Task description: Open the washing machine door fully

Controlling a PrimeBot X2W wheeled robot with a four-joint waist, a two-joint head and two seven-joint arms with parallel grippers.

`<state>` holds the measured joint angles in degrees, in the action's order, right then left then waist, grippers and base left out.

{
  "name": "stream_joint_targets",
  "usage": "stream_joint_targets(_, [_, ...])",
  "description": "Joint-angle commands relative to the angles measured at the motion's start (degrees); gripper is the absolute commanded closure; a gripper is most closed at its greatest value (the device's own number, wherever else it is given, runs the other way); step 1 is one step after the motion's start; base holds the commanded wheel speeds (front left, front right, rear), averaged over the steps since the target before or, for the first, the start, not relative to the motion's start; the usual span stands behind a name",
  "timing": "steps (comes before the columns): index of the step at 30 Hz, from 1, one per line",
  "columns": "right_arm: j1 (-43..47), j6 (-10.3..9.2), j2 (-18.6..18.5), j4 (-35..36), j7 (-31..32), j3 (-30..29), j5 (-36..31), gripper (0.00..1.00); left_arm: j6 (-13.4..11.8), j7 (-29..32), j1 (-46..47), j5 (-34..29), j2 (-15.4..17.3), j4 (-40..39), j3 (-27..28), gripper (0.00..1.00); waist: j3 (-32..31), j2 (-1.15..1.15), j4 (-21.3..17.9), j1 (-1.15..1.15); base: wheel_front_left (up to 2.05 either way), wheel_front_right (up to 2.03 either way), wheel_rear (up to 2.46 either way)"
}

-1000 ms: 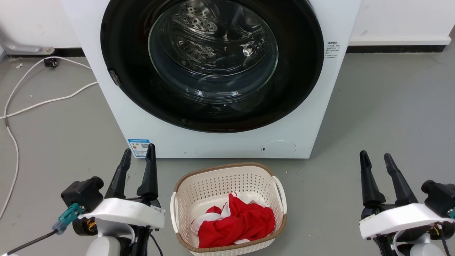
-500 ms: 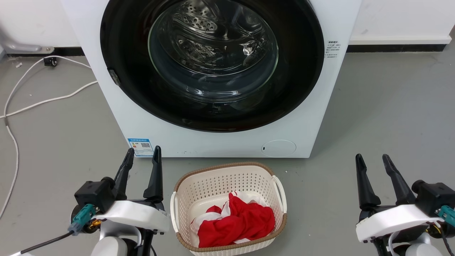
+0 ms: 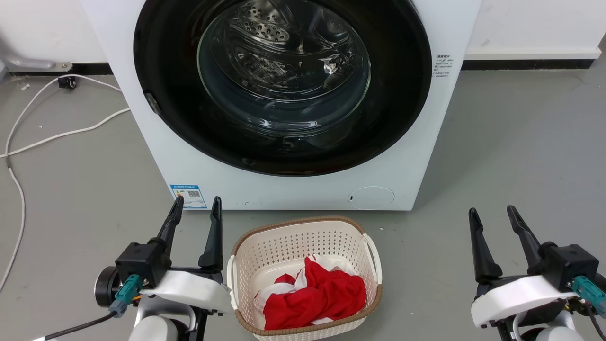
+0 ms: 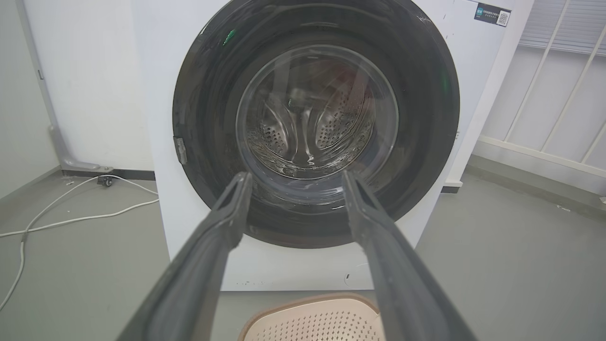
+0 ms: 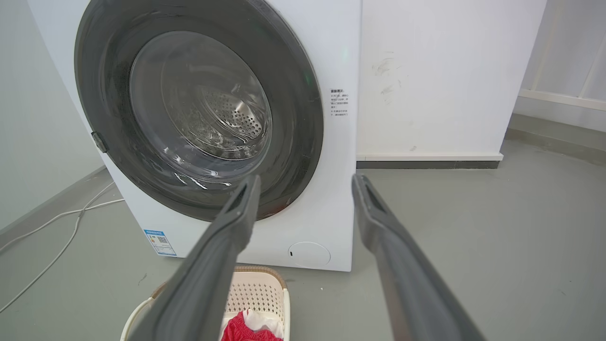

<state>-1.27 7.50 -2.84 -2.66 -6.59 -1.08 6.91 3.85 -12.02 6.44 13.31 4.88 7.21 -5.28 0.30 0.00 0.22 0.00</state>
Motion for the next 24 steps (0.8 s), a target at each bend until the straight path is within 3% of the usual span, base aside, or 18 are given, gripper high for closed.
stream_joint_targets(1, [0.0, -0.02, -0.1, 0.6, -0.3, 0.1, -1.2, 0.0, -0.2, -0.5, 1.0, -1.0, 0.3, -0.2, -0.1, 0.0, 0.0, 0.0, 0.0, 0.0, 0.0, 0.0, 0.0])
stream_joint_targets(24, [0.6, -0.02, -0.1, 0.5, -1.8, 0.4, -6.5, 0.0, -0.2, -2.9, 0.5, -9.3, -0.6, 0.6, 0.2, 0.0, 0.1, 0.0, 0.0, 0.0, 0.0, 0.0, 0.0])
